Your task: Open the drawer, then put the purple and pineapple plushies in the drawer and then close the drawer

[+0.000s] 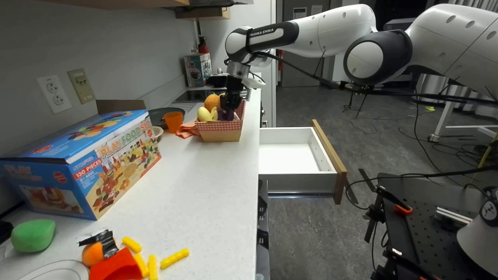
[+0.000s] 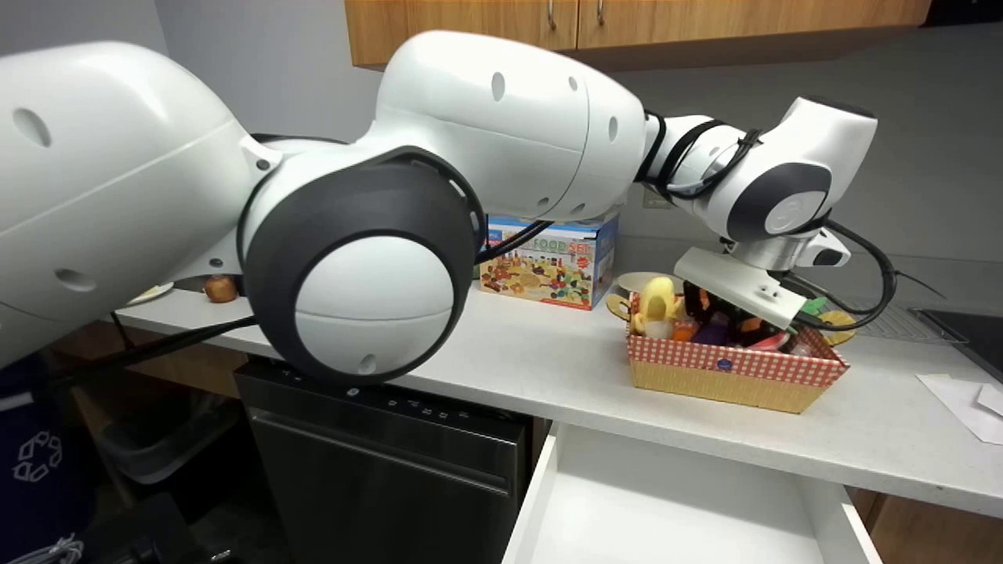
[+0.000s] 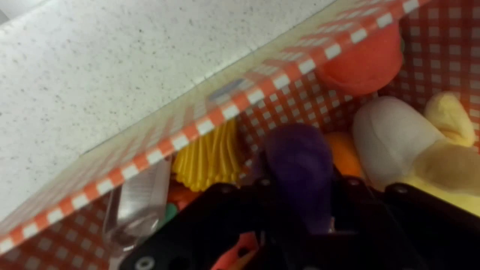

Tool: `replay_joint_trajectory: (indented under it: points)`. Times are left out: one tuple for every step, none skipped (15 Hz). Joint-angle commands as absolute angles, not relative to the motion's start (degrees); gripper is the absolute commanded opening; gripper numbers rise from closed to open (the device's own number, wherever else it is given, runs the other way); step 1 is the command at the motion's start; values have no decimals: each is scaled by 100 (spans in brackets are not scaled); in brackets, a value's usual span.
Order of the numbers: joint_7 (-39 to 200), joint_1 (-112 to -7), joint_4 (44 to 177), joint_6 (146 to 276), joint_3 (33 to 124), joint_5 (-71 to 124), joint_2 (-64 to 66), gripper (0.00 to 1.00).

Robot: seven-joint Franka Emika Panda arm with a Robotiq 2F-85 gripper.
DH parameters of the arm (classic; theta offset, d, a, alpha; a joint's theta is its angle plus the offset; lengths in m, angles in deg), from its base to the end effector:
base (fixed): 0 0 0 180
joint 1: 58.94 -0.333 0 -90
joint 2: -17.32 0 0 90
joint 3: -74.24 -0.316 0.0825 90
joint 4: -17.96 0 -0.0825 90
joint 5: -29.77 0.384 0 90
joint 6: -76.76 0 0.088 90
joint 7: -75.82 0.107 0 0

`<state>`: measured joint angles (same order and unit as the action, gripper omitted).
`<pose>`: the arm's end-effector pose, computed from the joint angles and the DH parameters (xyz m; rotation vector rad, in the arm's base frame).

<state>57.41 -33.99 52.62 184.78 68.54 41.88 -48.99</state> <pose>0.7602 -0.2972 0.3016 -2.8841 0.1921 -0.3179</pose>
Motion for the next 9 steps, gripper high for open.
replay_joint_trajectory:
  points:
    - [5984,-3531,4943,18449,6860,4172,-4702,3]
    - [6052,-3570,4905,18423,6874,4157,-4611,5]
    - [6123,-3625,4886,18424,6923,4100,-4506,6]
    - [6205,-3668,4884,18400,6978,4035,-4395,4]
    - [6303,-3697,4899,18389,7039,3963,-4294,4]
    - [6427,-3711,4938,18382,7109,3884,-4198,5]
    - [6563,-3684,5015,18345,7188,3807,-4086,5]
    - [6690,-3671,5064,18340,7256,3732,-4006,5]
    - [6840,-3651,5132,18318,7352,3644,-3912,5]
